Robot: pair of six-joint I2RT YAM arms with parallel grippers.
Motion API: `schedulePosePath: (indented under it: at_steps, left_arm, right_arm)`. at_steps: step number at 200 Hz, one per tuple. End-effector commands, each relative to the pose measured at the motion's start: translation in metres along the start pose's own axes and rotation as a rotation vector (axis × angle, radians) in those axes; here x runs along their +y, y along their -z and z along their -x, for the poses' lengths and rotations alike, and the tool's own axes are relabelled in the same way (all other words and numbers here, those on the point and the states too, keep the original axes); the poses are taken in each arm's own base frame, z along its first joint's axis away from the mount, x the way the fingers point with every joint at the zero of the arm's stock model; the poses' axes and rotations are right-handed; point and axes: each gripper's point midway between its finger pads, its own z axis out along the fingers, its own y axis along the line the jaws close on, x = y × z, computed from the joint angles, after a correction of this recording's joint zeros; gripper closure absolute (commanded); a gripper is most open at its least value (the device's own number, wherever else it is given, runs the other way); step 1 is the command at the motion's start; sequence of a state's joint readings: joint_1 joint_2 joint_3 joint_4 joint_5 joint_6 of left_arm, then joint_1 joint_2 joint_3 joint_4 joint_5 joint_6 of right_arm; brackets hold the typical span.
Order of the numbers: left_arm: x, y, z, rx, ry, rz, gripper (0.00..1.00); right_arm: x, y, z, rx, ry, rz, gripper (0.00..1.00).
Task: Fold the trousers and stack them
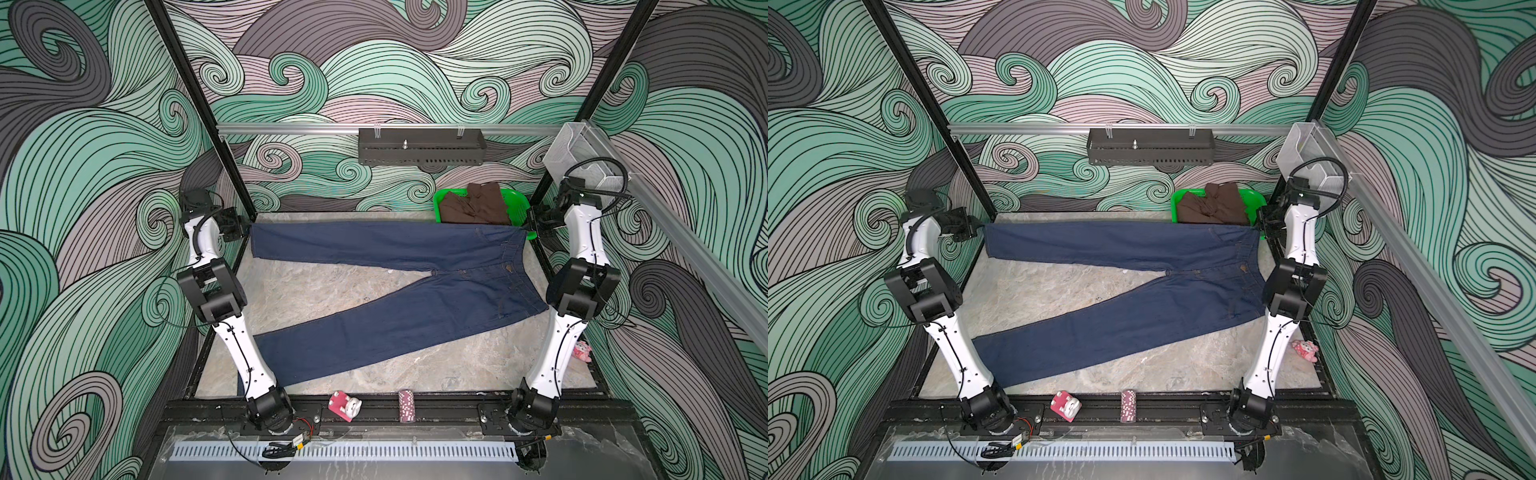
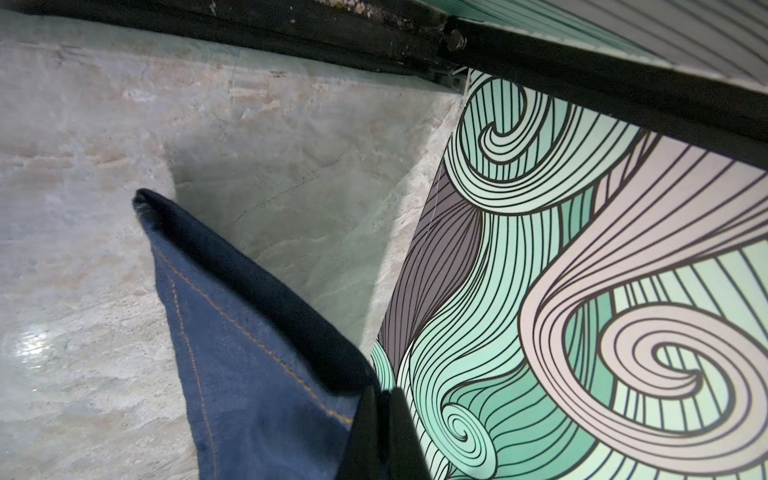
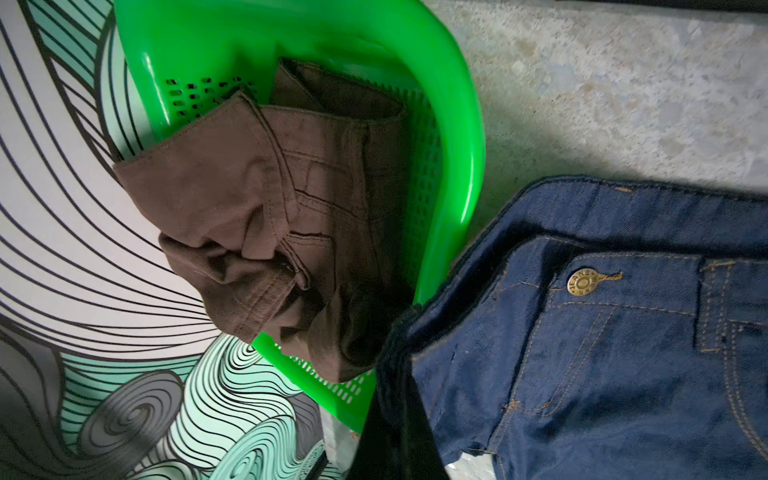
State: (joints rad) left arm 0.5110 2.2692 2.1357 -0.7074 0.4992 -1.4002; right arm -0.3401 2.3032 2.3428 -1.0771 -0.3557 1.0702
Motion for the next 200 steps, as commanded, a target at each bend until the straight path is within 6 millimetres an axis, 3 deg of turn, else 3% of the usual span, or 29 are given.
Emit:
schedulePosePath:
  at_steps: [1,40,101,163,200]
  left_arm:
    - [-0.039,0.054,0.034,-0.099,-0.079,-0.215,1.0]
    - [-0.012,0.084,0.029,-0.097,-0.115,-0.271,1.0]
    - [0.048,0.135,0.023,-0.127,-0.118,-0.273,1.0]
    - [0.082,0.147,-0.002,-0.121,-0.14,-0.25,1.0]
    - [0.078,0.134,0.0,-0.111,-0.157,-0.246,1.0]
  right_arm:
    - [-0.017,0.016,0.015,-0.011,0.075,-0.017,1.0]
    - [-0.03,0.031,0.024,-0.026,0.171,-0.025,1.0]
    - [-0.079,0.056,0.043,-0.044,0.216,-0.076,1.0]
    - [-0.133,0.066,0.046,-0.048,0.163,-0.092,1.0]
    - [-0.148,0.078,0.043,-0.057,0.146,-0.096,1.0]
